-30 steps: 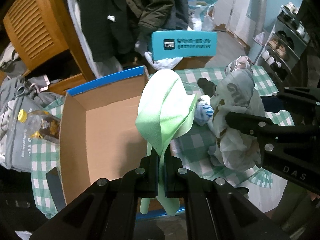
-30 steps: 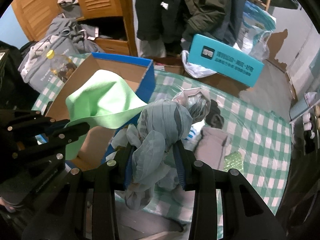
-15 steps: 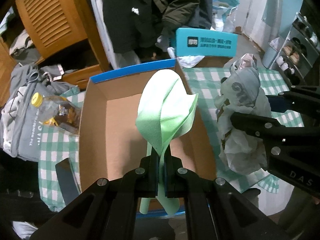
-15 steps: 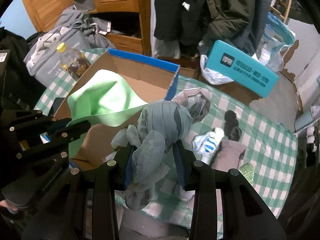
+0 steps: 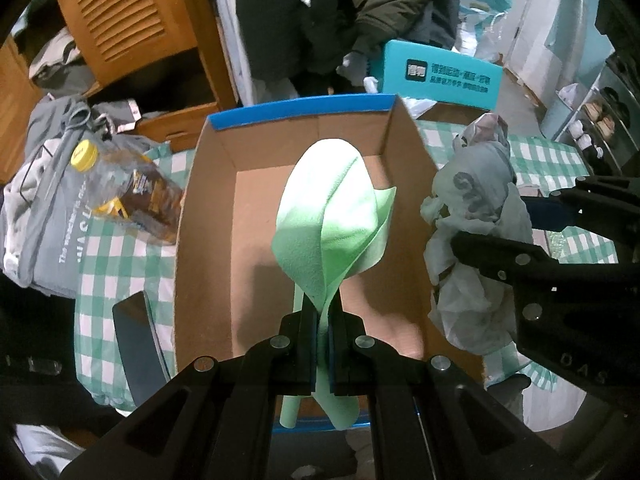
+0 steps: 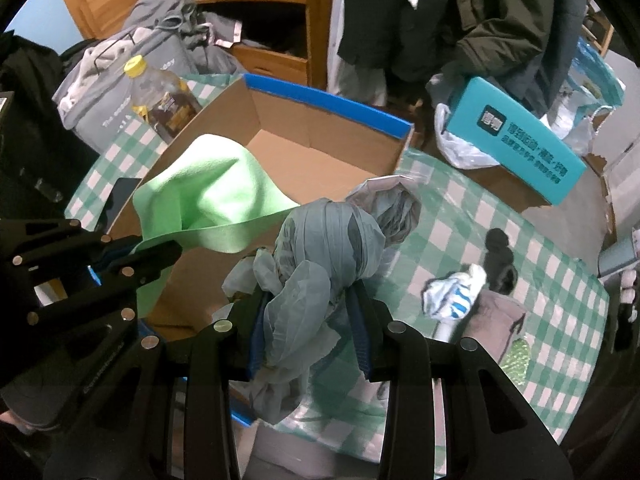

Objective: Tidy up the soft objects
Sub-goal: 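Lift both cloths and carry them over the open cardboard box, then lower both cloths into the box and open both tools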

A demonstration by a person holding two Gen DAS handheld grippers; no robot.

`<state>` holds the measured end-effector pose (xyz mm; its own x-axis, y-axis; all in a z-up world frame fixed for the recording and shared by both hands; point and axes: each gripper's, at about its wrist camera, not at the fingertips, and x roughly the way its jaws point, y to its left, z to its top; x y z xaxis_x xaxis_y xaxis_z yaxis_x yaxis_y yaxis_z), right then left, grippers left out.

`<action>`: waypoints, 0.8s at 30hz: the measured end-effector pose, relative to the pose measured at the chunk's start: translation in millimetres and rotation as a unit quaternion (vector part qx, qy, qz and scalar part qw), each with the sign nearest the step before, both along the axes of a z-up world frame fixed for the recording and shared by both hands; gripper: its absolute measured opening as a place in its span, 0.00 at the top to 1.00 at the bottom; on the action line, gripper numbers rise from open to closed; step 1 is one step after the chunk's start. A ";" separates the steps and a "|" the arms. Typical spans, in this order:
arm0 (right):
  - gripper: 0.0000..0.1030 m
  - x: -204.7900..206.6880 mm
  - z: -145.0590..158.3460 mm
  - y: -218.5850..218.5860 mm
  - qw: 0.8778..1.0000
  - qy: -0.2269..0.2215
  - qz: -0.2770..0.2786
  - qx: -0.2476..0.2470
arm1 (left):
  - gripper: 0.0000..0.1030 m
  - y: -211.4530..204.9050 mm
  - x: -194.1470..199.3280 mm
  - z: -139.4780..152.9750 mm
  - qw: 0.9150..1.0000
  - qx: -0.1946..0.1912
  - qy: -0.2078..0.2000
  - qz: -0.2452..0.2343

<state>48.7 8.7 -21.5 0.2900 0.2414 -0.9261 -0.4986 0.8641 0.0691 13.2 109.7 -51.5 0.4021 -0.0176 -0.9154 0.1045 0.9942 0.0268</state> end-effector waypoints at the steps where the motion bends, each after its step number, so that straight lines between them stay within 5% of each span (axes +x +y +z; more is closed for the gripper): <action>1: 0.66 0.5 -2.2 2.9 1.000 0.004 0.002 0.000 | 0.96 2.2 0.7 -2.0 1.000 0.000 0.003 0.003; 13: 0.62 5.7 -16.8 13.6 0.999 0.028 0.011 0.011 | 0.95 12.6 3.9 -14.8 1.000 0.003 0.024 0.017; 16: 0.60 6.4 -17.9 13.8 1.000 0.029 0.009 0.008 | 0.85 16.0 4.2 -16.6 0.999 0.005 0.027 0.023; 19: 0.50 7.2 -18.3 13.0 1.000 0.028 0.006 0.004 | 0.60 18.0 4.4 -14.8 0.999 0.006 0.022 0.029; 24: 0.34 8.2 -14.8 5.4 1.000 0.018 -0.007 0.003 | 0.58 17.4 4.3 -10.5 0.999 0.006 0.015 0.030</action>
